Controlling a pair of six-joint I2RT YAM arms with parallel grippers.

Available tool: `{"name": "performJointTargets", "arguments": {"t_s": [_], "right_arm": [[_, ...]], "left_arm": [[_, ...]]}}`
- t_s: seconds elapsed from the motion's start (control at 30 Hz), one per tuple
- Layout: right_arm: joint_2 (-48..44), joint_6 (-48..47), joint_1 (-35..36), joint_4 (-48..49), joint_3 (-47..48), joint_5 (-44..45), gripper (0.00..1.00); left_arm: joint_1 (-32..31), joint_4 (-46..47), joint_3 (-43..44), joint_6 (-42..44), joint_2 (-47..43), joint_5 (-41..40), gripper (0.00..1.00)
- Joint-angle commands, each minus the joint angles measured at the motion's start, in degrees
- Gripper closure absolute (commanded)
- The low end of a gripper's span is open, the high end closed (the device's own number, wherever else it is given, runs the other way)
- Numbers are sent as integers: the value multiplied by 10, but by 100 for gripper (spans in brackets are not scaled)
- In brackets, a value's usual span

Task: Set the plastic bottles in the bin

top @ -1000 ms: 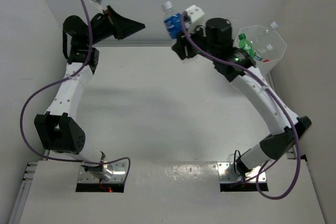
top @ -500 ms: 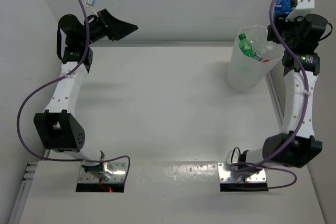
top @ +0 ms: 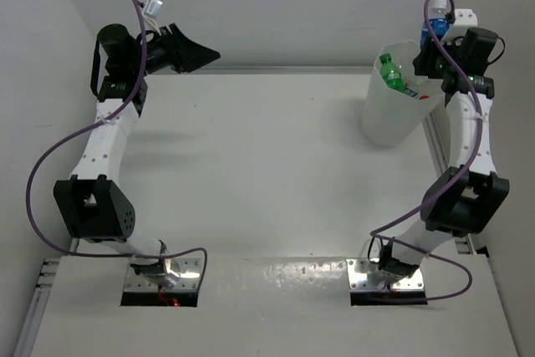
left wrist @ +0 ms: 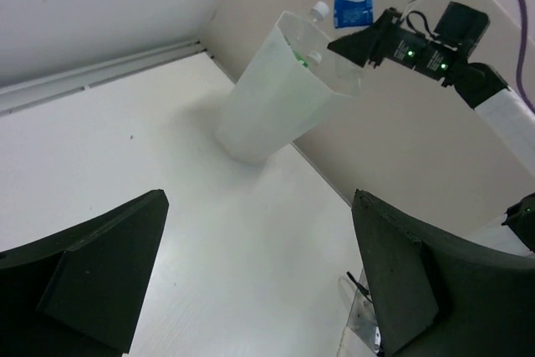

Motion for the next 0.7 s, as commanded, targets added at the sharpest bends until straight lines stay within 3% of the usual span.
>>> {"name": "performJointTargets", "arguments": {"t_s": [0.0, 0.03, 0.07, 0.17, 0.3, 0.33, 0.43, 0.5, 0.6, 0.67], "right_arm": [[0, -9, 4, -2, 19, 0, 53], [1, -7, 4, -12, 22, 0, 31], [1, -4, 6, -21, 41, -1, 20], [1, -7, 14, -78, 80, -9, 3], [-21, 9, 16, -148, 174, -40, 0], [-22, 19, 13, -170, 188, -46, 0], [-52, 67, -2, -219, 237, -92, 0], [-93, 83, -6, -225, 218, -120, 0], [-148, 105, -7, -230, 145, -138, 0], [-208, 111, -11, -223, 87, -159, 0]], "left_arm": [[13, -81, 30, 52, -2, 0, 0], [13, -98, 51, 58, 6, 0, 0], [19, -116, 62, 65, 22, 0, 0], [26, -152, 84, 94, 35, -5, 0], [47, -242, 135, 214, 53, -24, 0], [52, -332, 157, 255, 60, -45, 0], [52, -462, 221, 421, 74, -167, 0], [52, -499, 228, 473, 68, -285, 0], [38, -499, 199, 476, 29, -465, 0], [38, -499, 178, 485, 9, -489, 0]]}}
